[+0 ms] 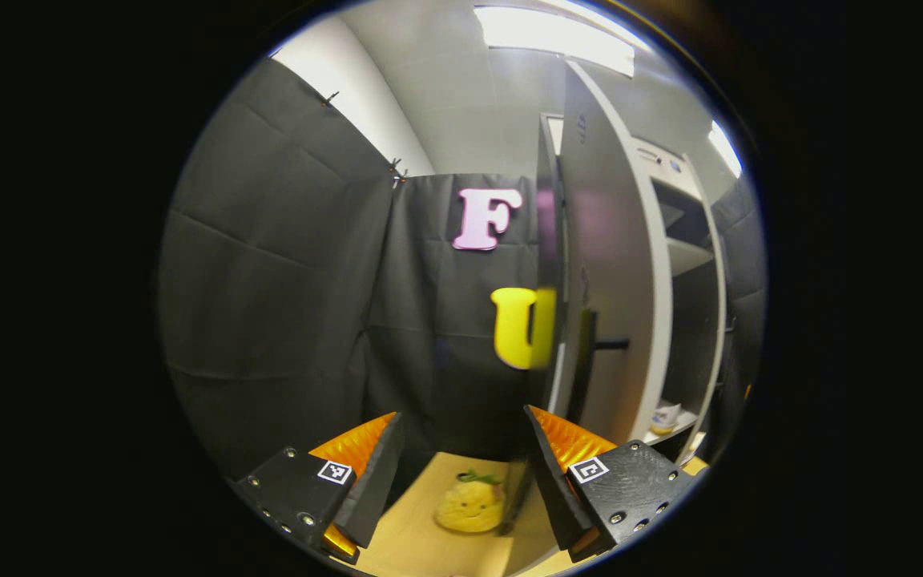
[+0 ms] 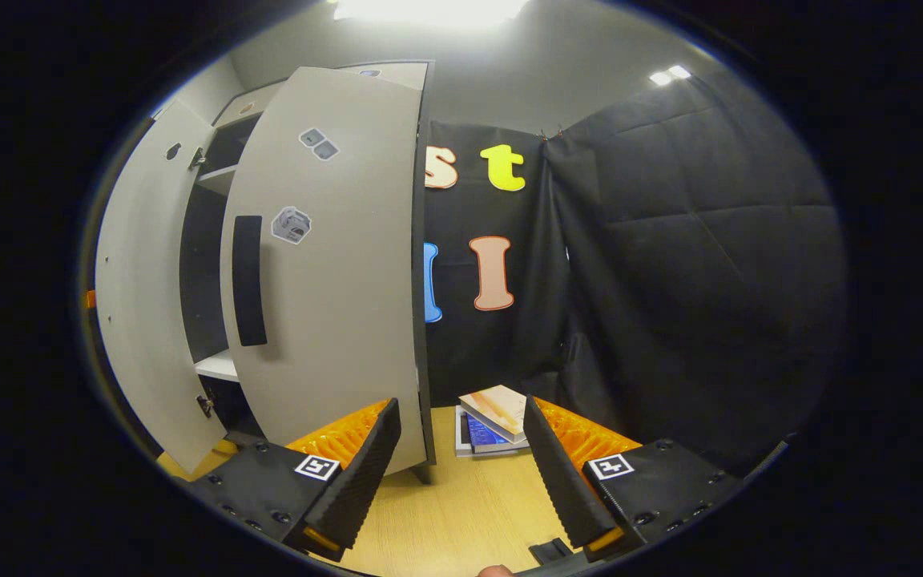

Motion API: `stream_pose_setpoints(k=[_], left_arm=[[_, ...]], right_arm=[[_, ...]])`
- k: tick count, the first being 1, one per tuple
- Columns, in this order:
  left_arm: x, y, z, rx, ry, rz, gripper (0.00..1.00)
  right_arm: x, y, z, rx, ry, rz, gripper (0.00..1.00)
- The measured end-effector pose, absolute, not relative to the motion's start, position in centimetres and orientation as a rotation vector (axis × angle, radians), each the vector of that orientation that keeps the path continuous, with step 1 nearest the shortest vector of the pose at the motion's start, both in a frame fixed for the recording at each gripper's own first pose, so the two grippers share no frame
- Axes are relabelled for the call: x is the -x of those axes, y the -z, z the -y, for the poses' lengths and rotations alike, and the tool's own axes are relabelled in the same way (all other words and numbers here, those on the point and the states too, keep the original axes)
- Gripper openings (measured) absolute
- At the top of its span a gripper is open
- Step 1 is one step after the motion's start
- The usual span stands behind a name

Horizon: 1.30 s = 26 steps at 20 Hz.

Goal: Grab one shoe with the right hand and put it into the shoe cabinet, grab the other shoe with the left hand and put it into the shoe cabinet; then close the right door with the right hand and the left door with the left hand.

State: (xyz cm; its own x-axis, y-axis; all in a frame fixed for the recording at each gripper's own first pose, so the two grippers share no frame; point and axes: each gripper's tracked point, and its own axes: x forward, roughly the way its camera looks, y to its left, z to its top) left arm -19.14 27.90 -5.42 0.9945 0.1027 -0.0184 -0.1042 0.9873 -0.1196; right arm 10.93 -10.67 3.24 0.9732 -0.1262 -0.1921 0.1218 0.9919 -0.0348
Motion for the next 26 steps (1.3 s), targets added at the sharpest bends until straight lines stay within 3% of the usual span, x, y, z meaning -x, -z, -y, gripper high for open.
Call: stream_pose_setpoints(k=[7,15,26], left_arm=[[19.0,4.6,-25.6,0.053,-0.081,-0.027,0.78],[18.9,3.9,-17.1,0.065,0.081,-0.005,0.78],[16.6,5.3,-7.6,0.150,0.203,-0.013,0.78]], right_arm=[[-10.6,-2.4,10.6,0.007,0.116,-0.211,0.96],[-10.7,-2.2,9.1,0.015,0.075,-0.209,0.94],[-8.8,-1.4,12.3,0.016,0.138,-0.235,0.94]])
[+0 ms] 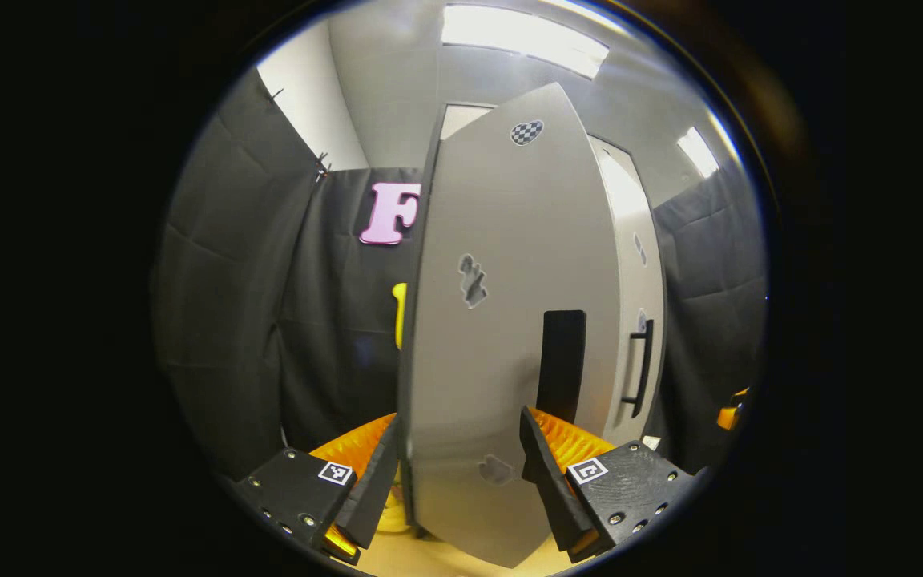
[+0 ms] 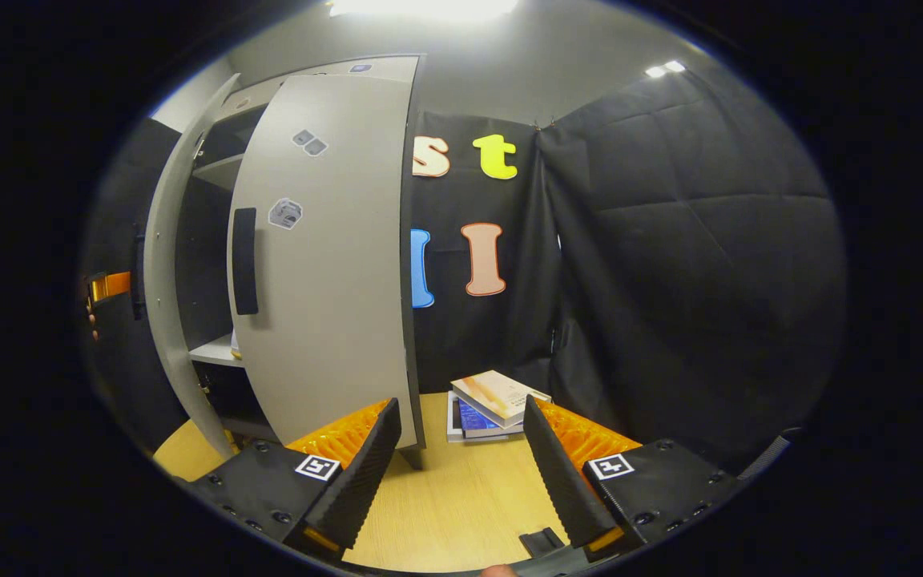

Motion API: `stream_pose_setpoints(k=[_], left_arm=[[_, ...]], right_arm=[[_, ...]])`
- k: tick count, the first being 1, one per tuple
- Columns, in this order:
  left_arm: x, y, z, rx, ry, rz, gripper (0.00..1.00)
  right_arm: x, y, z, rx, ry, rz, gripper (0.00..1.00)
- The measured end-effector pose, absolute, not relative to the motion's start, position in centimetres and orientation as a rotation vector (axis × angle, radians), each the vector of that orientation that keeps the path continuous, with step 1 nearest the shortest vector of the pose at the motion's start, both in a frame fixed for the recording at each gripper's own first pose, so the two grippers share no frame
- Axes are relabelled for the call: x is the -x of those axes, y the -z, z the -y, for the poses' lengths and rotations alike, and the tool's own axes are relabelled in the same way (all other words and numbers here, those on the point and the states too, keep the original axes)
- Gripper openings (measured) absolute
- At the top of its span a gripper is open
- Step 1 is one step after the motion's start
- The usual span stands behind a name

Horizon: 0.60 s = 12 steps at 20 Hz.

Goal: Grab one shoe with the right hand and put it into the shoe cabinet, grab the other shoe with the left hand and put it into the shoe cabinet; then close the right door with the right hand and the left door with the left hand.

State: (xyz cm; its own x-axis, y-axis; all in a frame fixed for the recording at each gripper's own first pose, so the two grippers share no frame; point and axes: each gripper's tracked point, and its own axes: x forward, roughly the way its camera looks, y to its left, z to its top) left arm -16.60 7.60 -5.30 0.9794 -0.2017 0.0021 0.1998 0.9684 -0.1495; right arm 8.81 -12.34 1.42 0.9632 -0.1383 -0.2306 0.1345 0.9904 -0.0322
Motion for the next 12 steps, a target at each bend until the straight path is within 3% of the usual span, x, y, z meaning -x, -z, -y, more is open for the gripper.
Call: stream_pose_setpoints(k=[3,12], left_arm=[[15.5,6.2,-4.5,0.142,0.226,-0.026,0.78],[14.9,5.5,-5.1,0.134,0.229,-0.023,0.78]], right_arm=[[-8.2,-1.7,13.0,0.030,0.155,-0.230,0.94],[-8.7,-1.6,10.8,0.048,0.100,-0.232,0.96]])
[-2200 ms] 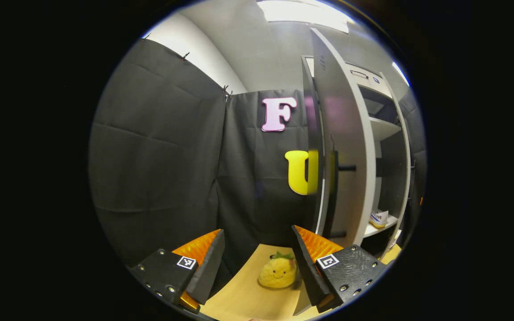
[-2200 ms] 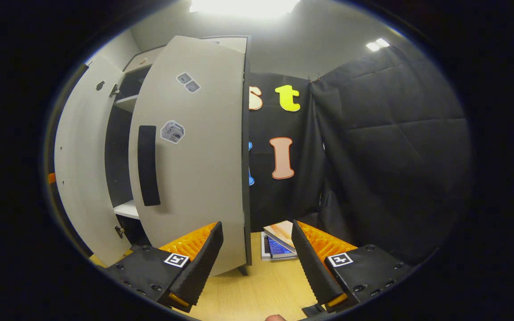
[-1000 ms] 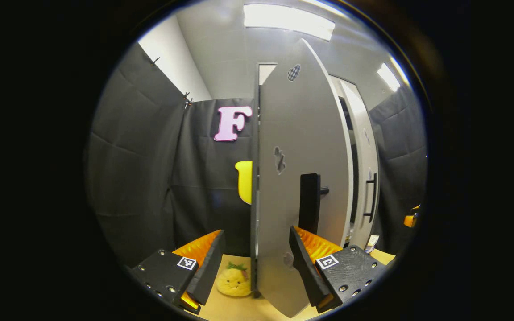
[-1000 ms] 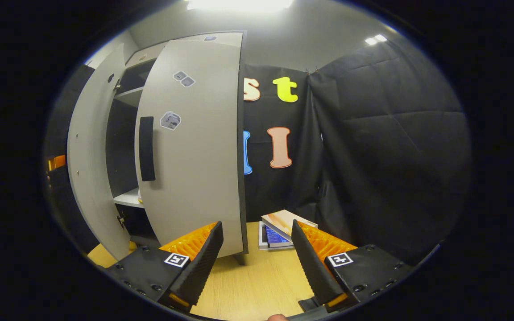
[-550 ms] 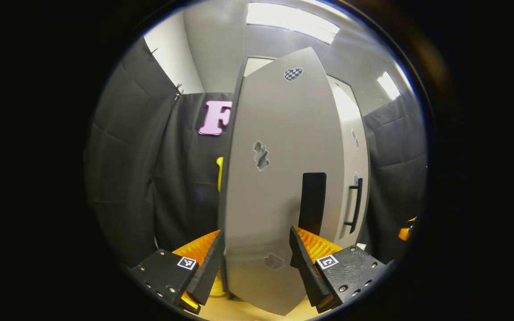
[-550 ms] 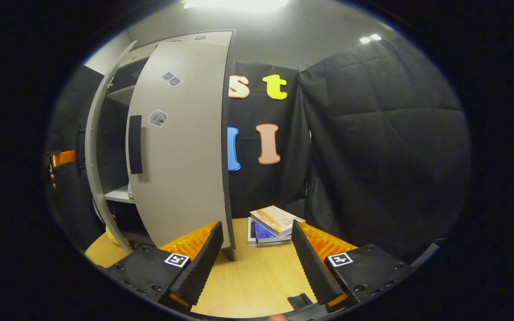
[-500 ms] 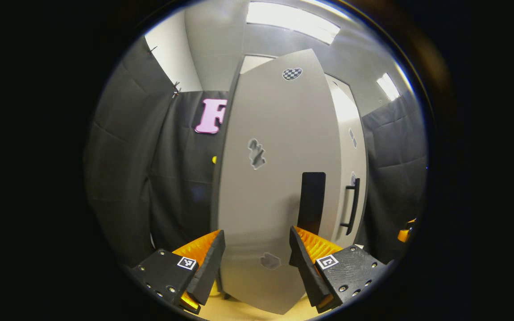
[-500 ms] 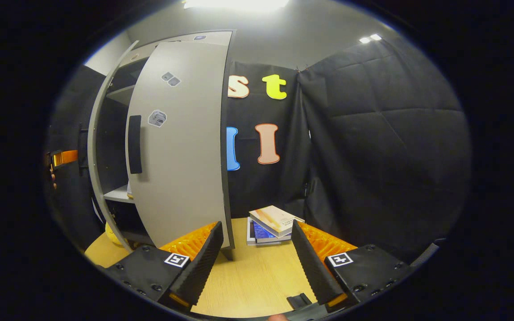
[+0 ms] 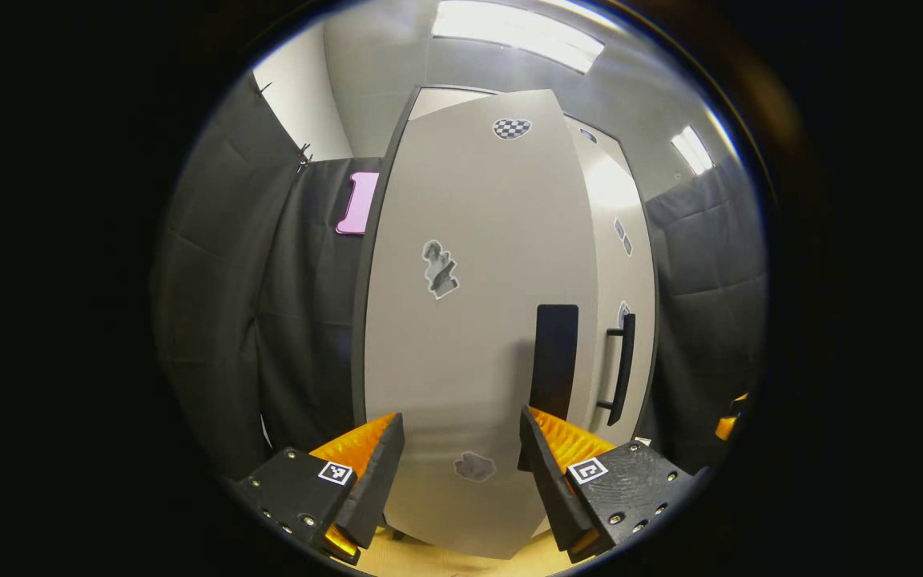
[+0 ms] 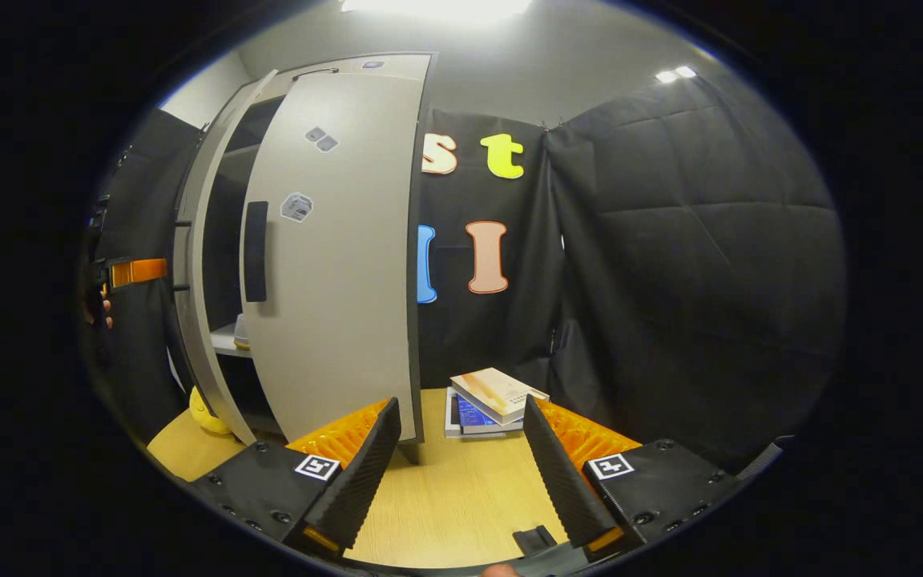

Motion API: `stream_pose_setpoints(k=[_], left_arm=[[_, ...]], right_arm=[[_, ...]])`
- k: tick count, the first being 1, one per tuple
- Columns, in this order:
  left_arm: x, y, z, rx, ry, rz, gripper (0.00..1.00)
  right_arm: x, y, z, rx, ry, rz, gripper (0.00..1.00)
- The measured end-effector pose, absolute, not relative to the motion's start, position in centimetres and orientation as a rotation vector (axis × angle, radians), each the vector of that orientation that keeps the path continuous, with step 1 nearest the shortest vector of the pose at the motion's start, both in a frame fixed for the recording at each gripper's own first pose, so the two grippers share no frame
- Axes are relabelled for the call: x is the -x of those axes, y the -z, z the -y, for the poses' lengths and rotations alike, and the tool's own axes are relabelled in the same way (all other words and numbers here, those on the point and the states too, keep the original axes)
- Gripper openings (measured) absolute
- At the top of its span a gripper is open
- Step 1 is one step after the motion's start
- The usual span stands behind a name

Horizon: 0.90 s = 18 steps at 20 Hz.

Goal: Grab one shoe with the right hand and put it into the shoe cabinet, grab the other shoe with the left hand and put it into the shoe cabinet; then close the right door with the right hand and the left door with the left hand.

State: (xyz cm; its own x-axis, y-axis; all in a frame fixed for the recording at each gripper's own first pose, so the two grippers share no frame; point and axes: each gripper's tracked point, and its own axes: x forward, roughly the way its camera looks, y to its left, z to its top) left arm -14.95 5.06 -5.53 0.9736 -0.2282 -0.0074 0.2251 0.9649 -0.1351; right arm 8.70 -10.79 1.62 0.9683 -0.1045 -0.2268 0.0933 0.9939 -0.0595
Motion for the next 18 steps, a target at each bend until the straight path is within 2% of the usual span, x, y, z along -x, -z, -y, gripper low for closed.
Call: stream_pose_setpoints(k=[7,17,18], left_arm=[[21.4,4.0,-10.2,0.049,0.185,0.010,0.78],[29.3,6.2,-17.4,-0.019,0.081,-0.031,0.78],[29.9,6.5,-17.9,-0.016,0.072,-0.037,0.78]], right_arm=[[-8.9,-3.4,7.2,0.048,0.017,-0.181,0.96],[-7.2,-5.5,6.0,0.058,-0.026,-0.123,0.94],[-7.0,-5.6,6.0,0.064,-0.030,-0.119,0.96]])
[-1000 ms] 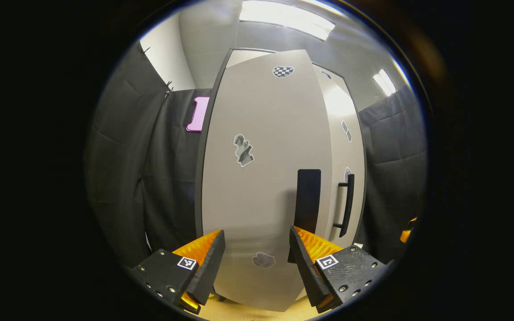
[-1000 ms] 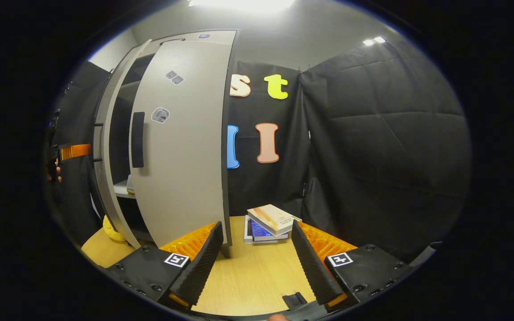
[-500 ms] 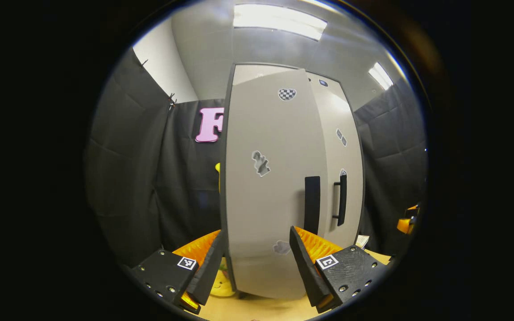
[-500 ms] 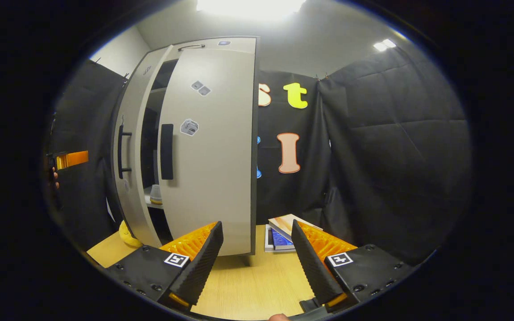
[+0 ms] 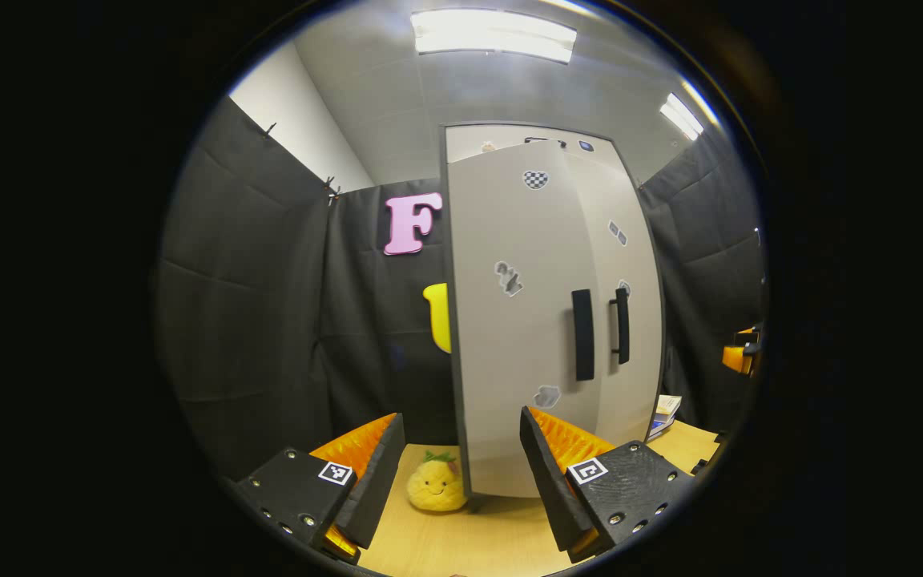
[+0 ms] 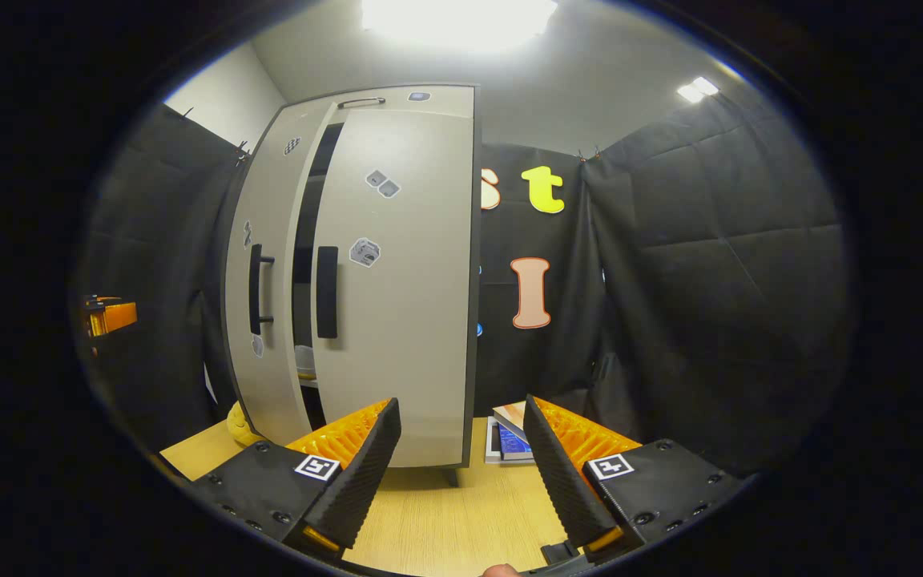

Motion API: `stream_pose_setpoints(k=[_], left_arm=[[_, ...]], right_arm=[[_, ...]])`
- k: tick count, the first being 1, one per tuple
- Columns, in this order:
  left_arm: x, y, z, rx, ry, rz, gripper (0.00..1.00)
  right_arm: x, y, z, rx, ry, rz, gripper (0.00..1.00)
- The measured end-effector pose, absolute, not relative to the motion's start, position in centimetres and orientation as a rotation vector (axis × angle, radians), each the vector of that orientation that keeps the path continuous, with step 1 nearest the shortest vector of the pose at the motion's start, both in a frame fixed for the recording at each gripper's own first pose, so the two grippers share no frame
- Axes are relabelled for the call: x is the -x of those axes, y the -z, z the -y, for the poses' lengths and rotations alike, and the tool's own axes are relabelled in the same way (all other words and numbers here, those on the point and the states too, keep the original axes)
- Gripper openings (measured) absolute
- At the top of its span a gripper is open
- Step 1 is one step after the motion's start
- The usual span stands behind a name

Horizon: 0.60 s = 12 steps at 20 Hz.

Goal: Grab one shoe with the right hand and put it into the shoe cabinet, grab the other shoe with the left hand and put it into the shoe cabinet; then close the right door with the right hand and the left door with the left hand.

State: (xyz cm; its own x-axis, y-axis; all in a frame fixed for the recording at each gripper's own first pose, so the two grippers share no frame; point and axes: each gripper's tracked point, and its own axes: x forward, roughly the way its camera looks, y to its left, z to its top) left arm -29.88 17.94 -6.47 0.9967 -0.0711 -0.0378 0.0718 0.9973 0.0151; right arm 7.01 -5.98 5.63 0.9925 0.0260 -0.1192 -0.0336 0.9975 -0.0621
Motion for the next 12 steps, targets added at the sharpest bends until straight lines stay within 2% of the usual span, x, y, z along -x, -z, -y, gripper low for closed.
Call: stream_pose_setpoints(k=[12], left_arm=[[34.6,9.0,-23.2,-0.038,-0.007,-0.096,0.78]], right_arm=[[-4.6,-6.9,6.7,0.079,-0.059,-0.076,0.98]])
